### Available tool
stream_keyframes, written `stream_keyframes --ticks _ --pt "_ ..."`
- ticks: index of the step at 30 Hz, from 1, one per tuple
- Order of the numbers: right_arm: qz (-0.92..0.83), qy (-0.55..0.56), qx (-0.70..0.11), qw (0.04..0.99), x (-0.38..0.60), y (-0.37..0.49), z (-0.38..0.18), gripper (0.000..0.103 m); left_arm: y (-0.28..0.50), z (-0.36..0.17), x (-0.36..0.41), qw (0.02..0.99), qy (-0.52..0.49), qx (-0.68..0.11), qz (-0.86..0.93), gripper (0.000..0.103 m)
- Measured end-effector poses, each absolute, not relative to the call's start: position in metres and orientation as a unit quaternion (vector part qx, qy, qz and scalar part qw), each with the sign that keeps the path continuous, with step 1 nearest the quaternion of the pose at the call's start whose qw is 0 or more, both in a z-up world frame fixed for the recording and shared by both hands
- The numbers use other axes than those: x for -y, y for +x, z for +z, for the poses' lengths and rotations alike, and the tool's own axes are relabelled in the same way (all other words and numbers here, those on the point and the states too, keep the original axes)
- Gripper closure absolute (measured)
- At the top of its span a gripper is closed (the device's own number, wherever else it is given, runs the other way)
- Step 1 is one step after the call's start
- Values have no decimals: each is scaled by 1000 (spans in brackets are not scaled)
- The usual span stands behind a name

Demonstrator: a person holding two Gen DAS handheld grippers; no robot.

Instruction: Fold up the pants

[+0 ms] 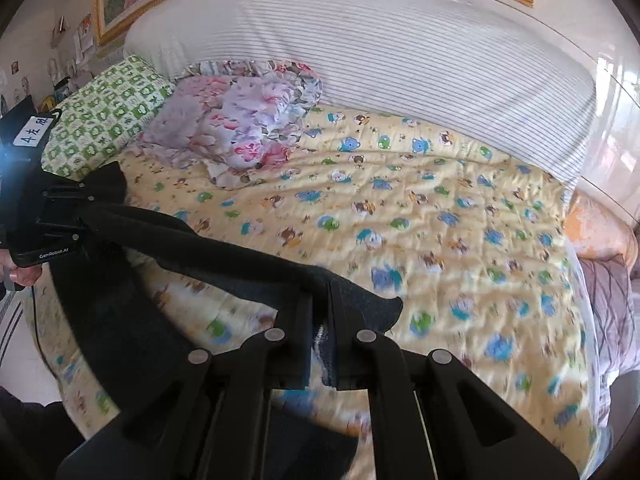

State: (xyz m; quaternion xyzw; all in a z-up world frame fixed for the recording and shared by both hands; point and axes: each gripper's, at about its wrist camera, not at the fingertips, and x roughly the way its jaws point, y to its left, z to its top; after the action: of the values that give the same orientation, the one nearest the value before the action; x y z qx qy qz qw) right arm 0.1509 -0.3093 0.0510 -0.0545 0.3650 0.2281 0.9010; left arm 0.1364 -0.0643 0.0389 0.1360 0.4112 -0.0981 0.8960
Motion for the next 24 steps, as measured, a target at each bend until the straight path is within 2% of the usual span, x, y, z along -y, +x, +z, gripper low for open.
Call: stream_keyframes --ticks 8,16,20,22,24 --pt "219 -37 -385 896 320 84 25 96 95 21 82 890 158 -412 -114 96" --pt "210 -8 -418 884 316 56 -13 96 77 -13 84 876 153 -438 -131 94" --pt "206 5 -431 878 315 54 -24 95 75 -27 81 871 145 -450 -135 86" --pt "202 9 -443 873 315 54 -27 89 73 -26 79 871 137 -450 -138 82" --pt "194 3 -449 872 313 52 -26 85 69 -21 76 874 127 -448 -141 66"
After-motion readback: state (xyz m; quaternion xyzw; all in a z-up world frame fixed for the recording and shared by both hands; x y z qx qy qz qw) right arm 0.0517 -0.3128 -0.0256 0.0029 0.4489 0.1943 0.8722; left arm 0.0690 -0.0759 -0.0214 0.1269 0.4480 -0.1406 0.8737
